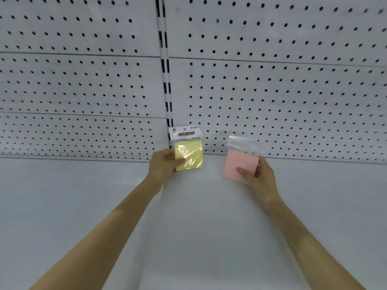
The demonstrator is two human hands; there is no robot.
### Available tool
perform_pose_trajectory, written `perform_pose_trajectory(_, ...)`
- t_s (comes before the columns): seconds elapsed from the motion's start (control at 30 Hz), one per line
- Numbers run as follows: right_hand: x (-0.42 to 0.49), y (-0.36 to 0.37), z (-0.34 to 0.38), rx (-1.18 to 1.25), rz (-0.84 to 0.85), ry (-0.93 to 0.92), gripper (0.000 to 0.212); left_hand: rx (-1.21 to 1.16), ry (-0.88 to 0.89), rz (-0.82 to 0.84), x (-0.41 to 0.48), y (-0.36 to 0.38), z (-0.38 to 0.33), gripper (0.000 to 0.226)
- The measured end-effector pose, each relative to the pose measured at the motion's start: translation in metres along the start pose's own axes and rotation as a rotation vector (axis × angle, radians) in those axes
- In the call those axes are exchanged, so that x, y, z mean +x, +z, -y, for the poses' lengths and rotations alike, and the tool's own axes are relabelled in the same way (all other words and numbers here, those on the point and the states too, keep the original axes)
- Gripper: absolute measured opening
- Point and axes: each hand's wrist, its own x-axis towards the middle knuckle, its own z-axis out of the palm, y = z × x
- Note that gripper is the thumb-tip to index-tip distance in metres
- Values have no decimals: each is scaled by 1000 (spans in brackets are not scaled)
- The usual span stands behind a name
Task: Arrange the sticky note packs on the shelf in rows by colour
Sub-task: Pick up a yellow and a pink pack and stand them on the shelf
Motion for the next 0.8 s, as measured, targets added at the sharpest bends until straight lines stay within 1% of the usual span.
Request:
perform_pose_trajectory(0.1, 7, 5, -3, -63, -44, 1, 23, 60, 42, 14, 21, 3, 0, 19)
perform_pose_trajectory(0.23, 11, 8, -4, -123, -71, 4, 27, 120, 100, 22, 39, 9, 3, 27)
perform_pose_trajectory(0.47, 14, 11, -4, -138, -95, 13, 29, 169, 239, -17, 46, 13, 15, 32)
perform_pose_trajectory(0.63, 16, 12, -4, -154, -126, 18, 33, 173, 234, -36, 43, 15, 21, 36)
perform_pose_trajectory(0.73, 21, 13, -4, -183, -132, 9, 28, 209, 241, -43, 41, 15, 20, 39)
perform_pose_trajectory(0.8, 24, 14, -4, -199, -142, 15, 29, 231, 248, -46, 40, 16, 19, 40)
